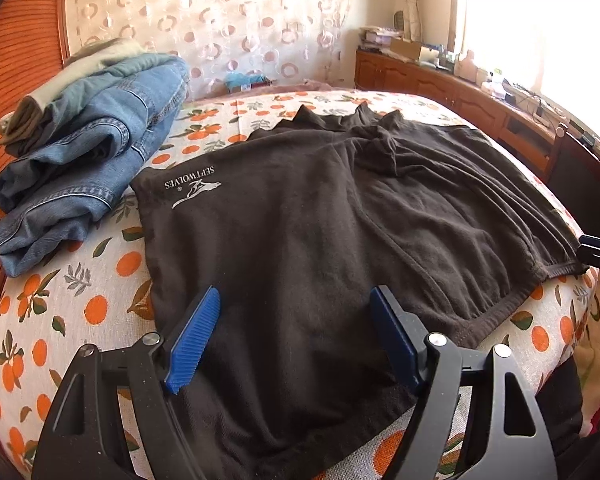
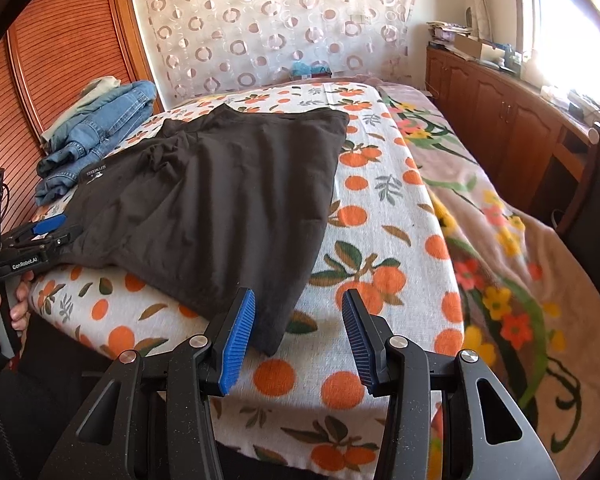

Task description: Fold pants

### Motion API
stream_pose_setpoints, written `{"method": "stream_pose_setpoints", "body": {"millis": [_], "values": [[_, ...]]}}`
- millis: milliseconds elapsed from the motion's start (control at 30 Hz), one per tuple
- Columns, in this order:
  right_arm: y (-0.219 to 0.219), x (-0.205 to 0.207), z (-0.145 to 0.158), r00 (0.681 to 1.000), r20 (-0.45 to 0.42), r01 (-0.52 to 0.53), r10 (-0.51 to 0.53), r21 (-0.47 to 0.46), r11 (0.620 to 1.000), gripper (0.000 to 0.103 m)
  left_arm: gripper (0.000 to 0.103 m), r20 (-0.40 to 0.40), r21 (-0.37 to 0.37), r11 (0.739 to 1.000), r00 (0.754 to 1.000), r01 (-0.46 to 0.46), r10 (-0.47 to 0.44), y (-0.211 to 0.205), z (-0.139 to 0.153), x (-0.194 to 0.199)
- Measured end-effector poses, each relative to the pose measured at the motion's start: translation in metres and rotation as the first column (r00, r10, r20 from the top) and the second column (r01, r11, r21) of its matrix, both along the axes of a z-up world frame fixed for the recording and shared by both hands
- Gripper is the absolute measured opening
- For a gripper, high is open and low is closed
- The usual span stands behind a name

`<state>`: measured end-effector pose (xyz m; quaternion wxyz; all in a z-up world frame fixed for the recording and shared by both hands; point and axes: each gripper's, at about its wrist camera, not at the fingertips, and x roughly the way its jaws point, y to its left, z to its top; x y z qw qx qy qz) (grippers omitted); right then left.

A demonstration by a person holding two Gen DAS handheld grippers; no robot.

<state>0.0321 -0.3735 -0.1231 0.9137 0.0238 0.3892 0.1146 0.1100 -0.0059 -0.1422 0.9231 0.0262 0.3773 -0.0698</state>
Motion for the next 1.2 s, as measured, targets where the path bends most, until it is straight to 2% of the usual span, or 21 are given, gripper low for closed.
{"method": "stream_pose_setpoints", "body": {"millis": [200,300,400,433,533,733,933,1067,1200], "values": [[0.007,-0.002,-0.001,1.0,-0.01,-0.027,0.027,0.012,1.0,0.047,0.078,0.0,0.002,1.0,1.0,-0.013,0.013,-0.002,0.0,-0.006],[0.014,-0.003,-0.001,0.999,-0.009,-0.044,0.044,-0.009,0.999,0.038,0.078,-0.013,0.0,1.0,1.0,-0.019,0.019,-0.002,0.001,-0.004],[0.017,-0.001,-0.001,0.998,-0.011,-0.064,0.064,-0.007,0.998,0.022,0.078,-0.016,-0.001,1.0,1.0,-0.019,0.019,-0.002,0.001,-0.004],[0.017,-0.001,0.0,0.998,-0.008,-0.066,0.066,-0.006,0.998,0.013,0.078,-0.012,0.0,1.0,1.0,-0.017,0.017,-0.002,0.001,-0.005],[0.015,0.002,0.006,0.998,0.013,-0.069,0.069,0.022,0.997,0.008,0.078,0.011,-0.013,1.0,1.0,0.002,-0.002,0.001,0.0,-0.009],[0.032,0.011,0.027,0.99,0.086,-0.119,0.116,0.034,0.992,0.006,0.078,0.001,-0.059,0.998,1.0,-0.01,0.011,0.012,0.005,-0.019],[0.076,0.028,0.047,0.964,0.143,-0.231,0.222,0.045,0.972,0.006,0.078,0.037,-0.042,0.998,0.998,-0.05,0.052,0.033,0.019,-0.033],[0.12,0.04,0.053,0.935,0.162,-0.328,0.315,0.058,0.943,0.006,0.078,0.019,-0.01,0.996,0.996,-0.091,0.092,0.056,0.026,-0.036],[0.168,0.051,0.053,0.901,0.163,-0.416,0.403,0.053,0.908,0.006,0.078,0.021,-0.03,0.993,0.993,-0.112,0.112,0.08,0.03,-0.041]]}}
